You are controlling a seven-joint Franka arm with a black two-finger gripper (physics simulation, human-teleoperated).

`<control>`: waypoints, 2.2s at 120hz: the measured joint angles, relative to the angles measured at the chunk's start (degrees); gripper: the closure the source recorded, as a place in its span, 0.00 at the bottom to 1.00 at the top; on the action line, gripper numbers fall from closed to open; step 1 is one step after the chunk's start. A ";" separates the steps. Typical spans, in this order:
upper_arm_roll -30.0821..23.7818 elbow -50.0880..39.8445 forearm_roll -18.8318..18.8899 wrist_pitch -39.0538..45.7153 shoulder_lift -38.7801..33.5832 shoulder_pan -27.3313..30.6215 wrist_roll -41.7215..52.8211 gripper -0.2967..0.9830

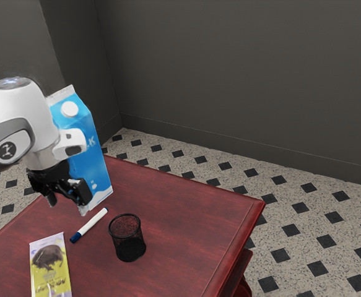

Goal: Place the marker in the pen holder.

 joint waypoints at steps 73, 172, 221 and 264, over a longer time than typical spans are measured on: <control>-0.40 -15.56 4.16 48.78 14.98 8.43 -0.57 0.23; 0.55 -6.92 6.13 58.03 34.32 13.14 1.04 0.24; 1.65 -4.61 6.72 60.08 38.54 11.75 1.69 0.25; 3.41 -2.65 7.62 61.44 41.02 12.01 2.85 0.25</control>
